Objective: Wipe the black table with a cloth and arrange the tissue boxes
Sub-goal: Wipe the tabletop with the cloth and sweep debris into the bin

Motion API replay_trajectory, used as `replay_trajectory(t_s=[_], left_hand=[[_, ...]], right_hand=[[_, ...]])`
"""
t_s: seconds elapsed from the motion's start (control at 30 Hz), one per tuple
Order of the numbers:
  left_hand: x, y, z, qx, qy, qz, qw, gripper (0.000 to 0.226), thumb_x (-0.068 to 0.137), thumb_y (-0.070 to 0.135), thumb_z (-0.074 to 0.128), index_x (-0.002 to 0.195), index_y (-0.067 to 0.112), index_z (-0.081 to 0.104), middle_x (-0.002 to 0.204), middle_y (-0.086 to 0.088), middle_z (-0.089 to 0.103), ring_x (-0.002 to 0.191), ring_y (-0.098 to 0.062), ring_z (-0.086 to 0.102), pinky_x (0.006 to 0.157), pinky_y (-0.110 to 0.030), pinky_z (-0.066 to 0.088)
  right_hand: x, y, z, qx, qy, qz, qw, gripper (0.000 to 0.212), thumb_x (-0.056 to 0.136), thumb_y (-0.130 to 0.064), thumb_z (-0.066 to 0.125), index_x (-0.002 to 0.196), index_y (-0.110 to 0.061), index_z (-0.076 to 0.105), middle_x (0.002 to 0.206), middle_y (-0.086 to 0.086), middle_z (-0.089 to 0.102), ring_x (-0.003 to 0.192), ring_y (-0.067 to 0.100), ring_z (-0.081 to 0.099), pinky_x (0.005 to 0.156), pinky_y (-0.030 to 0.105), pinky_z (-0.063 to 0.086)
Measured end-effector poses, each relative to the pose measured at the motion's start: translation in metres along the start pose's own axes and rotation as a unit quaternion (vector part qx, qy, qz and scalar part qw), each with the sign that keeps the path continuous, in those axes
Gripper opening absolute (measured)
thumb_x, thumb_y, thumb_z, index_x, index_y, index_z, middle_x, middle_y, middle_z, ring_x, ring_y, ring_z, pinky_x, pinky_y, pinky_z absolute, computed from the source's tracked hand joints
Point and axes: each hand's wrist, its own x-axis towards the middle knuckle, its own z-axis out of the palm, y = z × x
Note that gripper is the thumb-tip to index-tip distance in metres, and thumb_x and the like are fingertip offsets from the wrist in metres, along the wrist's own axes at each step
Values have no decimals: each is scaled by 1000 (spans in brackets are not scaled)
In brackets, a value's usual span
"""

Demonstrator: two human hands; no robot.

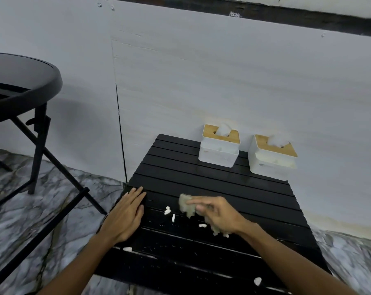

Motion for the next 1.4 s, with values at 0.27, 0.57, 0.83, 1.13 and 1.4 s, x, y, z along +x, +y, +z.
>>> replay_trajectory(t_s=[0.27,0.57,0.83,1.13,1.4], left_hand=[[-10,3,-1,7,-10,18,1000,78,88,55,4,151,18,30,160,6,18,145,-4,4,117,-20,-4],[-14,7,1,5,-3,16,1000,64,94,44,19,149,16,35,158,4,26,148,-13,14,120,-27,5],[-18,10,3,-8,-3,13,1000,48,103,28,38,150,16,34,158,4,25,149,-15,13,121,-30,5],[-19,12,1,-19,-9,1,1000,47,103,28,40,149,17,36,158,4,28,148,-16,15,122,-33,7],[-20,11,1,-21,-14,1,1000,47,102,29,40,148,17,38,157,3,29,148,-17,17,122,-36,10]], right_hand=[[-5,76,-21,-128,192,119,966,44,104,-18,52,147,-27,48,156,3,44,148,26,35,119,40,34],[-31,16,27,-76,37,-17,996,34,104,-10,51,132,-21,65,146,-8,50,138,-3,41,113,15,33],[-91,43,-65,-62,268,187,943,29,104,-12,51,122,-24,70,111,3,74,76,8,67,61,11,47],[-145,86,-35,-174,278,188,926,34,102,-14,53,132,-23,64,140,7,61,135,26,53,107,38,47],[-132,41,26,-159,223,125,953,36,105,-17,46,138,-25,59,153,4,49,140,17,45,114,36,41]])
